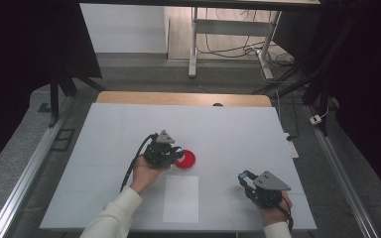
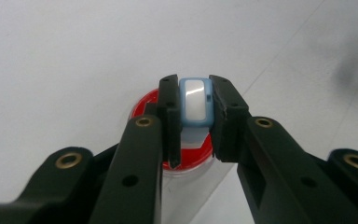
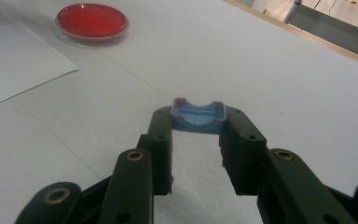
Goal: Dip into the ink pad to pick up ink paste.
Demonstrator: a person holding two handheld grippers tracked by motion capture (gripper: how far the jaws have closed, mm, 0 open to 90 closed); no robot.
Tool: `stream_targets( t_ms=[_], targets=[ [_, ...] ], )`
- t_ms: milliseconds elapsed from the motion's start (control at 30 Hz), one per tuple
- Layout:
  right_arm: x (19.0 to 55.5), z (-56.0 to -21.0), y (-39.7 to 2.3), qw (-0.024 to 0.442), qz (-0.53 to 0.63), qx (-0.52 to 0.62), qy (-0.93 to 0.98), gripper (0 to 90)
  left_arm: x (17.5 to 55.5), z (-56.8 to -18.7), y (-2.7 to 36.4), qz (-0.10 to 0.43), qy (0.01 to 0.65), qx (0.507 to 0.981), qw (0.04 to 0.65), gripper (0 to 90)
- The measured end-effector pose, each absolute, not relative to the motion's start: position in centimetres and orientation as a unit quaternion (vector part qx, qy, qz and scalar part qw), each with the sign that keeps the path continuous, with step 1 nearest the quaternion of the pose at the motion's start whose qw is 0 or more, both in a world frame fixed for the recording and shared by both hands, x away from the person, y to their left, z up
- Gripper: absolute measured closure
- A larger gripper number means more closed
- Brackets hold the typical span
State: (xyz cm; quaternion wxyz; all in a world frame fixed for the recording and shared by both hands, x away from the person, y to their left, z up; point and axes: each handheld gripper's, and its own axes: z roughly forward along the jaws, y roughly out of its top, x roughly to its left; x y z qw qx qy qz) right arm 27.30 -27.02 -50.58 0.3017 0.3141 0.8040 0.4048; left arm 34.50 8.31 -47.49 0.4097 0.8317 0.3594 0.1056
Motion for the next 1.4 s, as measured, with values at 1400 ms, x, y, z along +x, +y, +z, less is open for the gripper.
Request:
stream_targets(
  t_ms=[1400],
  targets=[
    [27.3, -50.5, -27.3, 0.307, 0.406, 0.314, 0.802, 65.0, 28.4, -45.7, 11.1, 0.069, 0.287, 0.839, 0.458, 75.1]
  ],
)
